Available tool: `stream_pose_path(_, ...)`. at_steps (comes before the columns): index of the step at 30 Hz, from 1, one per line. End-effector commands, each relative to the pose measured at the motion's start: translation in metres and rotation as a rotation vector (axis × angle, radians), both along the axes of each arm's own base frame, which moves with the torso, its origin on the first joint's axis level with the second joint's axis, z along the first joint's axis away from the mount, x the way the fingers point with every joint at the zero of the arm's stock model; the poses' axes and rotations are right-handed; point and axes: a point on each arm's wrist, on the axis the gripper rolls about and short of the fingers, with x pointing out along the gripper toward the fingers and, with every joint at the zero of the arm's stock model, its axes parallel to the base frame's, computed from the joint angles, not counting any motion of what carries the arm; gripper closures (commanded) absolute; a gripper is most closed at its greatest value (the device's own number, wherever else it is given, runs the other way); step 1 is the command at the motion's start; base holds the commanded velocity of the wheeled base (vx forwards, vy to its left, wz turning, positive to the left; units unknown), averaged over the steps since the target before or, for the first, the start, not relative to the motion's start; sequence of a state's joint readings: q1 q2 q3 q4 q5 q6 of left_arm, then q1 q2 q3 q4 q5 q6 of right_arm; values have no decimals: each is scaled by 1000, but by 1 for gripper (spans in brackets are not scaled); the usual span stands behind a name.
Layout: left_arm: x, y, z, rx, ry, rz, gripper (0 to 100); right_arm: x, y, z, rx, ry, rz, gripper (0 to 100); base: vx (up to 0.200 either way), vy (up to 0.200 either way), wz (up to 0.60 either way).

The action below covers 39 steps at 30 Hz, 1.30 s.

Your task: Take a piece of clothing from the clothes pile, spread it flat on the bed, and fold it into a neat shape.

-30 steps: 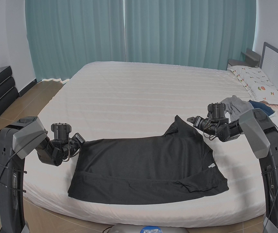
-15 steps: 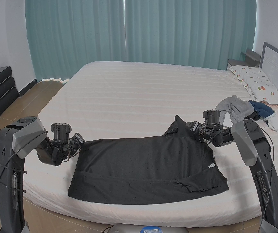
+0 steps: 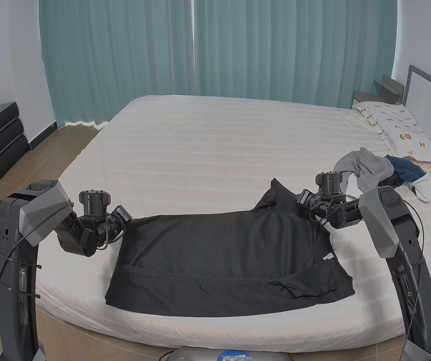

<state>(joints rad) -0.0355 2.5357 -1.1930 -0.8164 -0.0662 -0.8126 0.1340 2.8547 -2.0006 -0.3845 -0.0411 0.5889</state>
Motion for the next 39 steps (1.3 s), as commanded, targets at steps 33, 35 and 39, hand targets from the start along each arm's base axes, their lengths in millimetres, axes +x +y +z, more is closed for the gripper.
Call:
stream_pose_path(33, -9, 13, 35, 18, -54, 35, 100, -22, -17, 55, 66, -131, -36, 100, 0, 0, 0)
stream_pose_path(35, -9, 14, 37, 18, -55, 37, 100, -27, -17, 52, 65, -115, -37, 100, 0, 0, 0)
stream_pose_path(39, -10, 14, 37, 19, -52, 36, 100, -30, -18, 58, 82, -164, -40, 100, 0, 0, 0)
